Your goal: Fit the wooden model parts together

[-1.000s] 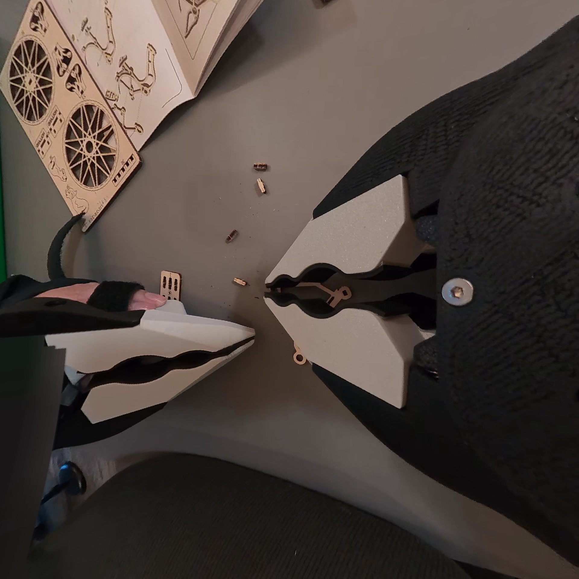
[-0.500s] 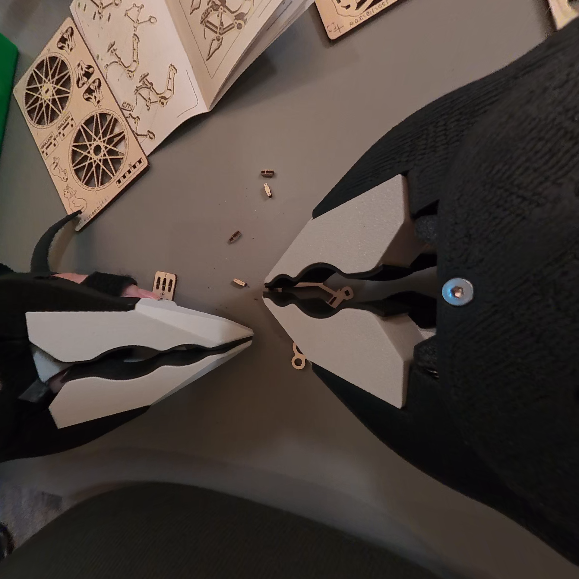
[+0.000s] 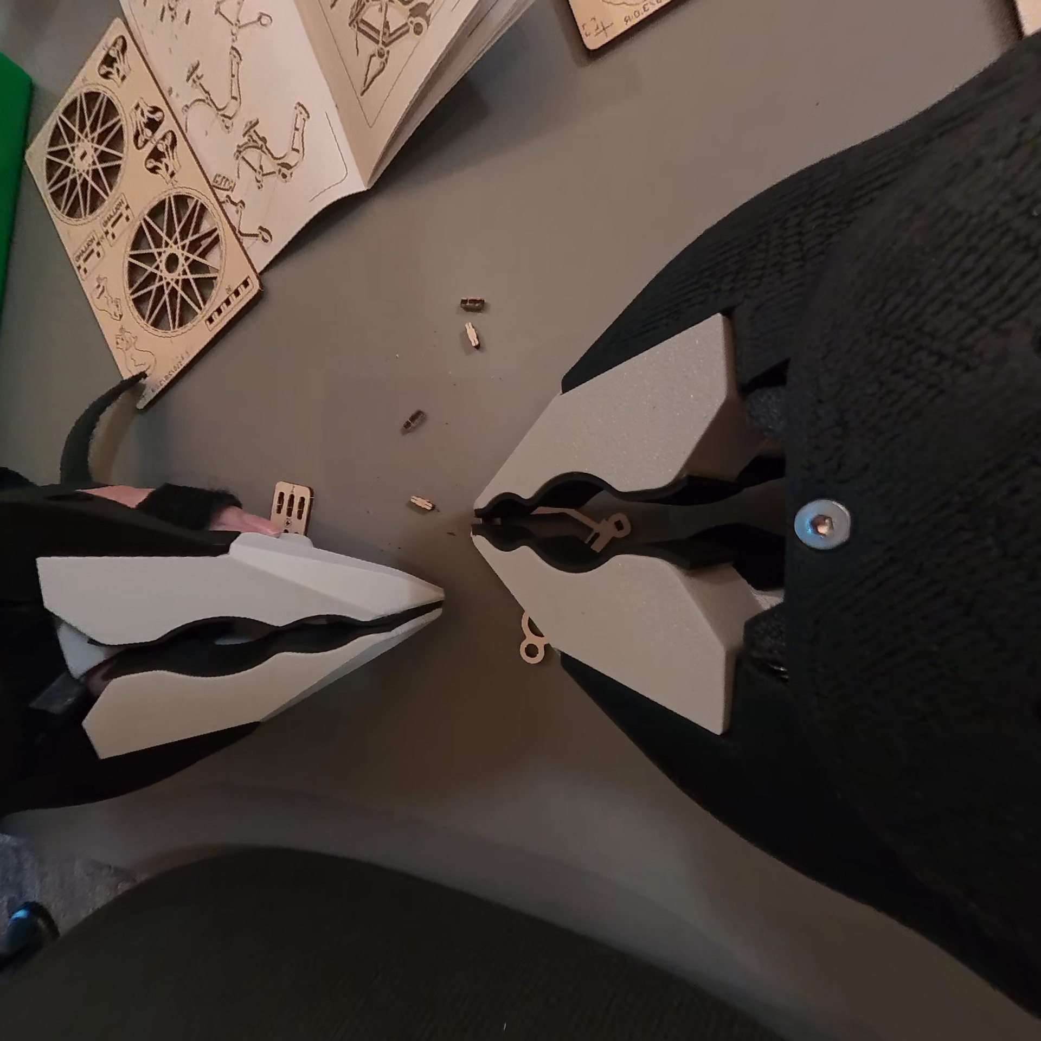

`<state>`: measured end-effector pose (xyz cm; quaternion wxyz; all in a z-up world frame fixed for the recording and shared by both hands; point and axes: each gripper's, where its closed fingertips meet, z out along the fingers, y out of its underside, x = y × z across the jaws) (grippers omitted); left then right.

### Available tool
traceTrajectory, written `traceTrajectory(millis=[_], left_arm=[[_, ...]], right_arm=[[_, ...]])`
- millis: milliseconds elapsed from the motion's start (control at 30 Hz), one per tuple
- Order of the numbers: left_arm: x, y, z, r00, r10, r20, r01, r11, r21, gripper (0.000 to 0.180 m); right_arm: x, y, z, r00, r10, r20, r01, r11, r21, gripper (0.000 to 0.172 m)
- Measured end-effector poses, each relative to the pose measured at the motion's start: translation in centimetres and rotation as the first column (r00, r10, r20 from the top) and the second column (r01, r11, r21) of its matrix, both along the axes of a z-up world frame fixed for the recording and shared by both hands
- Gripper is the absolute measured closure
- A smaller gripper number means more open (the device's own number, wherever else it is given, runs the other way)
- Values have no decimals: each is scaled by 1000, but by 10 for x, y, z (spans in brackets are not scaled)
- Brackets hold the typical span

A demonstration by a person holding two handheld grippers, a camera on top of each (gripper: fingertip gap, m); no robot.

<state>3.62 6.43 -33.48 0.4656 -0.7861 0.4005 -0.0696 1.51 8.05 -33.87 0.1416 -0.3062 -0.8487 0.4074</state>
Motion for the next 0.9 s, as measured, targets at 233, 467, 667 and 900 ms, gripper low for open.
traceTrajectory(millis=[233,467,667,900], left_arm=[[0,0,0,1000,2,1,-2,1000,-2,180],[0,0,0,1000,2,0,-2,1000,0,180],[0,0,0,1000,2,-2,-2,1000,2,180],[0,1,0,1000,2,2,-2,1000,-2,180]], right_arm=[[0,0,0,1000,0,-3,0,1000,11,170],[0,0,1,1000,-3,4,3,1000,-1,170],[2,4,11,1000,-7,25,9,997,-74,154],[8,22,3,997,-25,79,23,999,27,155]])
